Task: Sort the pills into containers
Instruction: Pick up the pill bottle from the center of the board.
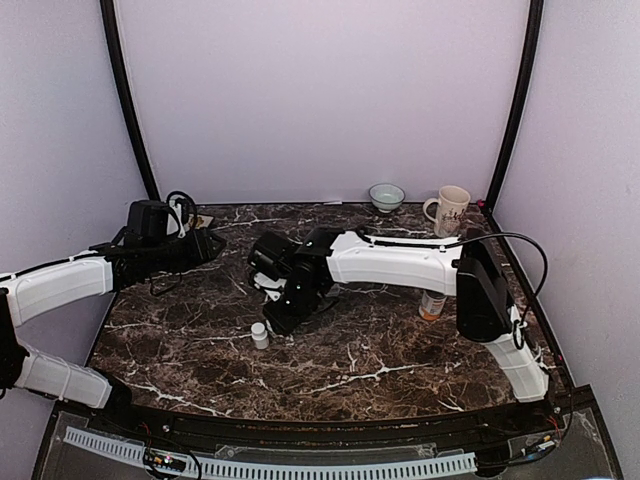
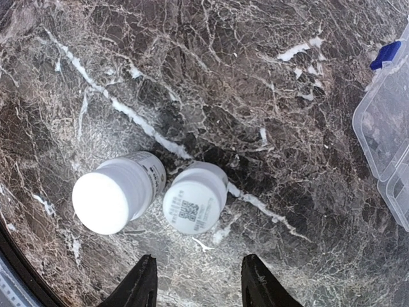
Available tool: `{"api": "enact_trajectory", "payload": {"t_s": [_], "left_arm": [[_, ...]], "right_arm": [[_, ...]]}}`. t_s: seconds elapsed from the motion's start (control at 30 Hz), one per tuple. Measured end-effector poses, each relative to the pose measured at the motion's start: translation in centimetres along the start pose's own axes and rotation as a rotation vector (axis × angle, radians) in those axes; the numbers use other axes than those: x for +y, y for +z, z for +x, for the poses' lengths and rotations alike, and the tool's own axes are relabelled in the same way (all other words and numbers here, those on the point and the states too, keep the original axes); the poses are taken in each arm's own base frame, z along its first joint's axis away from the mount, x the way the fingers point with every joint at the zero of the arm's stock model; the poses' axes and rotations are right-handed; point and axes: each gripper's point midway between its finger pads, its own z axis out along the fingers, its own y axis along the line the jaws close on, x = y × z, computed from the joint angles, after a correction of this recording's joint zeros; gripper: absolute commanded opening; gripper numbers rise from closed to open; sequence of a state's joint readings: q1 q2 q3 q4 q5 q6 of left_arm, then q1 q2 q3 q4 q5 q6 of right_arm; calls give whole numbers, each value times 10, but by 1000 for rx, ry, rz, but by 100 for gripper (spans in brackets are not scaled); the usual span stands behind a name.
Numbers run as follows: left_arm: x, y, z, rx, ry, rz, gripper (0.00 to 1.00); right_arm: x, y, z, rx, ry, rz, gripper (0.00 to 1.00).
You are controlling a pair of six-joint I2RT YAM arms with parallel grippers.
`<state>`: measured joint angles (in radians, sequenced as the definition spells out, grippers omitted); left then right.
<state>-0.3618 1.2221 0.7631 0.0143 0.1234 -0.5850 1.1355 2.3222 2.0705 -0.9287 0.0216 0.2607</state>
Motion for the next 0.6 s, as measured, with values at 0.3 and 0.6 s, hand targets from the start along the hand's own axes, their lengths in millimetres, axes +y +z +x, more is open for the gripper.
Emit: {"api": "enact_trajectory", "payload": {"t_s": [0.3,0.6], "left_arm": [[2,0,-1,-2,-4,-2,61],[4,0,-3,-4,-8,-3,61]], "right_arm": [[2,10,-8,3,-23,-2,47],[3,11,-11,6,-41,0,46]]}}
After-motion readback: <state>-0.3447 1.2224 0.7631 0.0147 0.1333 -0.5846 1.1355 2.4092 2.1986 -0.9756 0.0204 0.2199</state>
